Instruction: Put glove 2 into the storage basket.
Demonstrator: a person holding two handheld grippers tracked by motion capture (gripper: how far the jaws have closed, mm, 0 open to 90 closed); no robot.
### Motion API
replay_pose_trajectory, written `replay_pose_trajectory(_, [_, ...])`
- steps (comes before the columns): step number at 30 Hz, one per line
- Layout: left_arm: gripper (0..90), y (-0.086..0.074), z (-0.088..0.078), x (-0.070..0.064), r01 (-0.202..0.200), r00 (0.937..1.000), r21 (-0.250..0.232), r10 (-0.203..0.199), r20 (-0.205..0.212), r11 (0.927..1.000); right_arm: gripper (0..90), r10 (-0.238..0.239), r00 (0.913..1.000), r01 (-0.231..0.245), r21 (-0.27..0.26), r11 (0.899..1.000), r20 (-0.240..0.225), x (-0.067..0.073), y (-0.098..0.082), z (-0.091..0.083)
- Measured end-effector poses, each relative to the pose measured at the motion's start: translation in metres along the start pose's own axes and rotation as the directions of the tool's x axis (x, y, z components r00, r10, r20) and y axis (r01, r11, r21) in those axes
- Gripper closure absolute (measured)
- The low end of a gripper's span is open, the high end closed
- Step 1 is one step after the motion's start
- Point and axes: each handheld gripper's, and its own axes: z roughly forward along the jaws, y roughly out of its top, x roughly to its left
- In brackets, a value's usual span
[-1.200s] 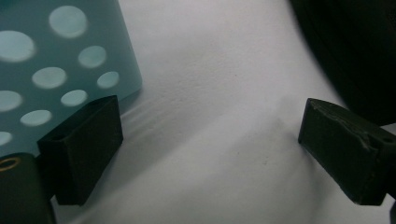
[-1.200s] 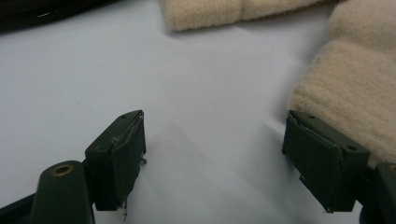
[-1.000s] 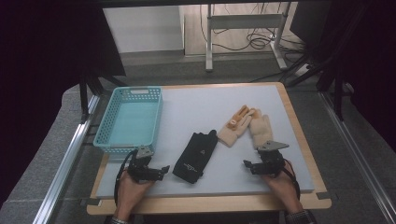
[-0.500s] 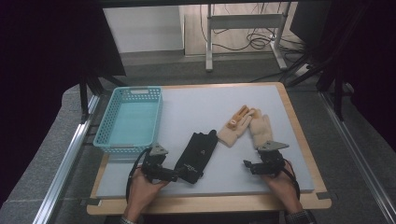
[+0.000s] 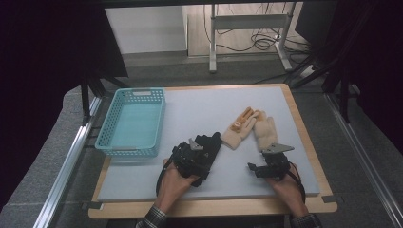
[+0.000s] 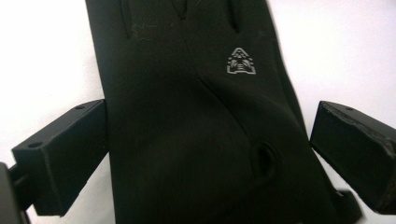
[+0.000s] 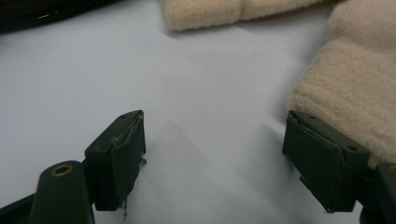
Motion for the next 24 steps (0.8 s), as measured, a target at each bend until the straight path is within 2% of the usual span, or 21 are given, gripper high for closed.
replay_pose_trajectory(1, [0.0, 0.0, 0.0, 0.0, 0.0, 1.0, 0.0, 0.0, 0.0, 1.0, 21.0, 0.0, 1.0, 0.0, 0.0, 1.0, 0.0, 0.0, 0.0, 0.0])
replay_pose_trajectory(3, [0.0, -0.001, 0.006, 0.0, -0.017, 0.9993, 0.031, 0.018, -0.034, 0.9994, 20.9, -0.001, 1.0, 0.001, 0.0, 1.0, 0.0, 0.0, 0.0, 0.0])
replay_pose_trajectory(5, [0.0, -0.002, 0.006, 0.007, 0.002, 0.9999, 0.033, -0.001, -0.011, 0.9995, 21.0, -0.001, 1.0, 0.001, 0.0, 1.0, 0.0, 0.0, 0.0, 0.0])
replay_pose_trajectory(8, [0.0, -0.003, 0.005, 0.014, 0.012, 0.9999, 0.042, -0.011, -0.009, 0.999, 21.0, -0.001, 1.0, 0.001, 0.0, 1.0, 0.001, 0.0, 0.0, 0.0])
replay_pose_trajectory(9, [0.1, -0.004, 0.005, 0.018, 0.027, 0.999, 0.053, -0.029, 0.033, 0.9982, 20.9, -0.001, 1.0, 0.001, 0.0, 1.0, 0.001, 0.0, 0.0, 0.0])
replay_pose_trajectory(11, [0.4, -0.005, 0.006, 0.017, 0.037, 0.9982, 0.056, -0.039, 0.044, 0.9978, 21.0, 0.0, 1.0, 0.0, 0.0, 1.0, 0.0, 0.0, 0.0, 0.0])
replay_pose_trajectory(13, [0.0, -0.006, 0.007, 0.01, 0.002, 0.9999, 0.058, -0.003, 0.013, 0.9983, 21.0, 0.0, 1.0, 0.0, 0.0, 1.0, 0.0, 0.0, 0.0, 0.0])
replay_pose_trajectory(17, [0.9, -0.004, 0.005, 0.007, -0.013, 0.9999, 0.061, 0.013, 0.008, 0.998, 21.0, -0.001, 1.0, 0.001, 0.0, 1.0, 0.001, 0.0, 0.0, 0.0])
replay_pose_trajectory(19, [8.6, -0.003, 0.001, 0.009, -0.024, 0.9997, 0.058, 0.024, 0.007, 0.998, 21.0, -0.001, 1.0, 0.001, 0.0, 1.0, 0.001, 0.0, 0.0, 0.0])
replay_pose_trajectory(20, [17.8, -0.003, -0.001, 0.01, -0.026, 0.9997, 0.055, 0.026, 0.004, 0.9981, 21.0, -0.001, 1.0, 0.001, 0.0, 1.0, 0.001, 0.0, 0.0, 0.0])
replay_pose_trajectory(24, [40.2, 0.0, -0.005, 0.02, -0.032, 0.9995, 0.065, 0.031, 0.01, 0.9974, 20.9, 0.0, 1.0, 0.0, 0.001, 1.0, 0.001, 0.0, 0.0, 0.0])
